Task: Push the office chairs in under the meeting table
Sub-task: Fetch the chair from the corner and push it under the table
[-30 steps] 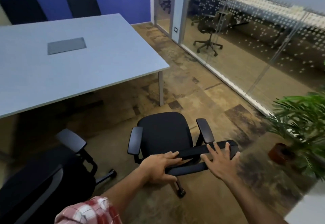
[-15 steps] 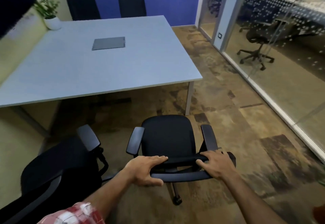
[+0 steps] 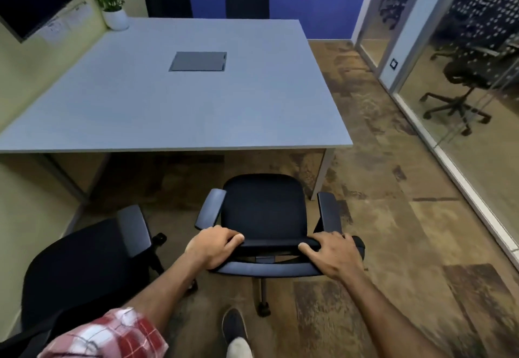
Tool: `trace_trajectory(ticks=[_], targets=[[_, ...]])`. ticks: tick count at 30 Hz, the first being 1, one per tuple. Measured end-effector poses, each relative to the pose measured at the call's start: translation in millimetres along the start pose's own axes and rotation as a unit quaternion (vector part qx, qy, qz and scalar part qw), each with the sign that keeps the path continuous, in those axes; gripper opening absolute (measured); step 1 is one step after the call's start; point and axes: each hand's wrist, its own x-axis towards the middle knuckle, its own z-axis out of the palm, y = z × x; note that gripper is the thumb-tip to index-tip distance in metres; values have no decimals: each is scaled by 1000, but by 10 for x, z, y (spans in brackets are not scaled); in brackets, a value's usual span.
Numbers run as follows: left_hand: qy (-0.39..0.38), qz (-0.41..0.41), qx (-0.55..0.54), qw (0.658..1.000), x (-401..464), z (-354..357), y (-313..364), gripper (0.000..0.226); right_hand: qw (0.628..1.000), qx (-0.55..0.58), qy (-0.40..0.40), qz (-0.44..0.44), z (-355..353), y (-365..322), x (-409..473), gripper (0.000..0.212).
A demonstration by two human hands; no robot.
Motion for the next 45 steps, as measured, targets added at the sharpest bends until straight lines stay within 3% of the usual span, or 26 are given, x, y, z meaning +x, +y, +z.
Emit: trace_trajectory(ticks=[22, 34, 45], targets=[[11, 17, -21, 1000, 2561, -995, -830, 49, 1000, -1, -7, 18, -433, -78, 2965, 81], [31, 24, -14, 999, 3575, -1240, -920, 49, 1000, -11, 2, 3, -720, 119, 4029, 76], [-13, 7, -9, 1000, 4154, -1341, -1038, 54, 1000, 7, 0, 12, -793, 173, 4475, 75]])
